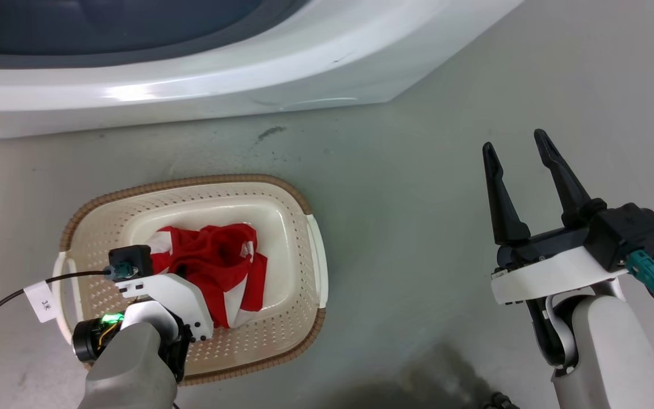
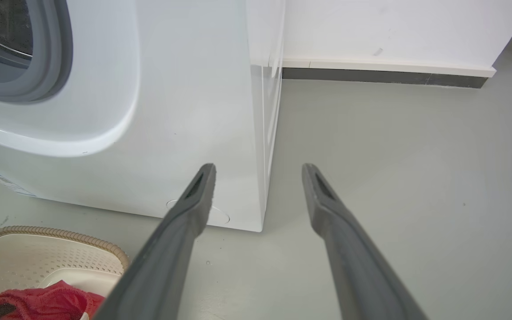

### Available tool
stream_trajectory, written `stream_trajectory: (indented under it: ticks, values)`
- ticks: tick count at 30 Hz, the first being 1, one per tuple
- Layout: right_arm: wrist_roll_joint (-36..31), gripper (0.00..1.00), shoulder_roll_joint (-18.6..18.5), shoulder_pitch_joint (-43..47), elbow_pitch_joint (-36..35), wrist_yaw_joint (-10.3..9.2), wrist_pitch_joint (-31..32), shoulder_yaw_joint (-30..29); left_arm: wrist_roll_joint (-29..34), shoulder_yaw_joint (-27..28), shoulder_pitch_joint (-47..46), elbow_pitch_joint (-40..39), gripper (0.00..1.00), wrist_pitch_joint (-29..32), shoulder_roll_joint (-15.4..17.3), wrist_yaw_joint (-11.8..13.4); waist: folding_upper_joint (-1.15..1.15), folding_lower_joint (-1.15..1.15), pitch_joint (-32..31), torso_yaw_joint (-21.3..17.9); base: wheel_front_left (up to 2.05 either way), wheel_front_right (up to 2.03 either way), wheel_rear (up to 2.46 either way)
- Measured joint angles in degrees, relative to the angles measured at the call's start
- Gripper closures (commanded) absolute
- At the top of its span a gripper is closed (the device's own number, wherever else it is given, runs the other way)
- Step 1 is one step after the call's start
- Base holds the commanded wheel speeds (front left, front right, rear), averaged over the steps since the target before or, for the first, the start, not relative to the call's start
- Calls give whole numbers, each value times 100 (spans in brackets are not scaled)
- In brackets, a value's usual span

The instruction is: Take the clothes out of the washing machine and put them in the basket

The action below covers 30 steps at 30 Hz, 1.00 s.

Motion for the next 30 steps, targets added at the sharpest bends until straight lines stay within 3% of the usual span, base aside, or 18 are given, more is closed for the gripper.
stream_trajectory:
  ticks: [4, 5, 6, 7, 15, 22, 26, 30]
  values:
    - [38, 0, 0, -81, 96, 0, -88, 48, -4, -15, -46, 111, 100, 129, 86, 68, 0, 0, 163, -107, 0, 0, 0]
    - [51, 0, 0, -100, 132, 0, -92, 51, -16, -20, -46, 125, 85, 131, 92, 68, 0, 0, 176, -124, 0, 0, 0]
    - [52, 0, -1, -103, 183, 0, -108, 49, -21, -31, -46, 138, 35, 129, 97, 69, 0, 0, 166, -129, 0, 0, 0]
    - [55, 0, 0, -106, 241, 0, -115, 53, -23, -40, -44, 153, 0, 123, 99, 74, 0, 0, 140, -129, 0, 0, 0]
    - [-115, 0, 1, -67, 554, 0, -182, 44, -32, -188, 447, 201, 0, 121, -48, -37, 0, -1, -533, -38, 0, 0, 0]
    - [-145, 0, 2, 382, 633, 0, -102, -30, 8, -318, 992, 164, 0, -279, -188, -85, 0, -1, -1452, 86, 0, 0, 0]
    - [-179, 0, 1, 632, 576, 0, -24, -96, 31, -332, 1229, -216, 0, -338, -253, -25, 0, -2, -1943, 182, 0, 0, 0]
    - [-200, 0, 1, 829, 478, 0, 96, -171, 179, -261, 1576, -1118, 0, -346, -252, 141, 0, -2, -2355, 287, 0, 0, 0]
